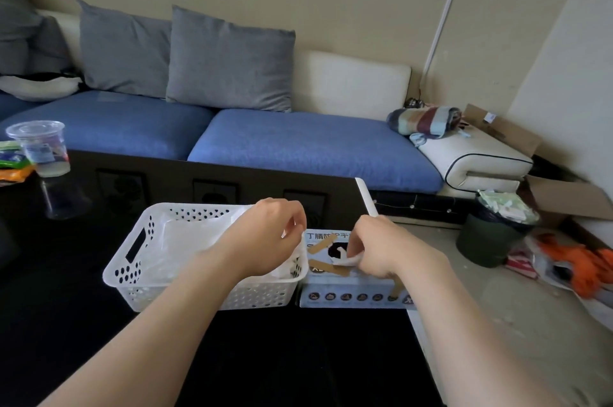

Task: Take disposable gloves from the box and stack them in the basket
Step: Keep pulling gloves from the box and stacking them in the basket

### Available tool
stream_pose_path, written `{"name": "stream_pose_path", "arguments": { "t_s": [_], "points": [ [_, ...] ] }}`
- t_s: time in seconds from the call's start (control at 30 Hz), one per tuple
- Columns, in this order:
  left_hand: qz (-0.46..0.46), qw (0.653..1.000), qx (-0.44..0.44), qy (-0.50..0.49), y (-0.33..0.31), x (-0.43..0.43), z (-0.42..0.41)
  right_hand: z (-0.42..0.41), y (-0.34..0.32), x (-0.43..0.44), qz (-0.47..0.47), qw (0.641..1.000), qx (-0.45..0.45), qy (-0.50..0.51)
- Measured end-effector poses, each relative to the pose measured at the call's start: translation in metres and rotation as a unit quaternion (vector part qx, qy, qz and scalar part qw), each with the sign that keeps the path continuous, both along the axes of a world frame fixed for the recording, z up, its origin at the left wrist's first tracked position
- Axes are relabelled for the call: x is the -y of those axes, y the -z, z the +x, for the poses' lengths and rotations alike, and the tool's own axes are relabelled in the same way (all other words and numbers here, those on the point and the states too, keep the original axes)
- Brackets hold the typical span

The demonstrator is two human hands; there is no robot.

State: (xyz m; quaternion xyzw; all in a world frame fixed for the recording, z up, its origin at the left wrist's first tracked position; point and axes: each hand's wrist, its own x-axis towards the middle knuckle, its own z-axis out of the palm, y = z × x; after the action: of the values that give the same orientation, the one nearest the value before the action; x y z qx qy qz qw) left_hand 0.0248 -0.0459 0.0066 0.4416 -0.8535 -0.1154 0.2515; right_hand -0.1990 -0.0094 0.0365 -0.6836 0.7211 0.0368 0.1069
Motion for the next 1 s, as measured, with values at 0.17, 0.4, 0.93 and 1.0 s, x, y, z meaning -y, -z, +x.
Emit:
{"name": "stream_pose_path", "arguments": {
  "t_s": [0.17,0.4,0.93,1.0],
  "points": [
    [0.024,0.999,-0.020,0.004,0.002,0.002,-0.013,-0.012,0.004,0.006,-0.118,0.991,0.069,0.004],
    [0.094,0.975,-0.203,-0.002,-0.009,-0.003,-0.029,-0.006,-0.006,0.006,-0.261,0.909,0.325,0.006],
    [0.262,0.884,-0.384,0.047,-0.028,-0.014,-0.022,0.000,-0.009,-0.004,-0.214,0.826,0.520,-0.043],
    [0.266,0.888,-0.371,0.051,-0.028,-0.014,-0.020,0.000,-0.007,-0.002,-0.218,0.828,0.514,-0.052]
  ]
}}
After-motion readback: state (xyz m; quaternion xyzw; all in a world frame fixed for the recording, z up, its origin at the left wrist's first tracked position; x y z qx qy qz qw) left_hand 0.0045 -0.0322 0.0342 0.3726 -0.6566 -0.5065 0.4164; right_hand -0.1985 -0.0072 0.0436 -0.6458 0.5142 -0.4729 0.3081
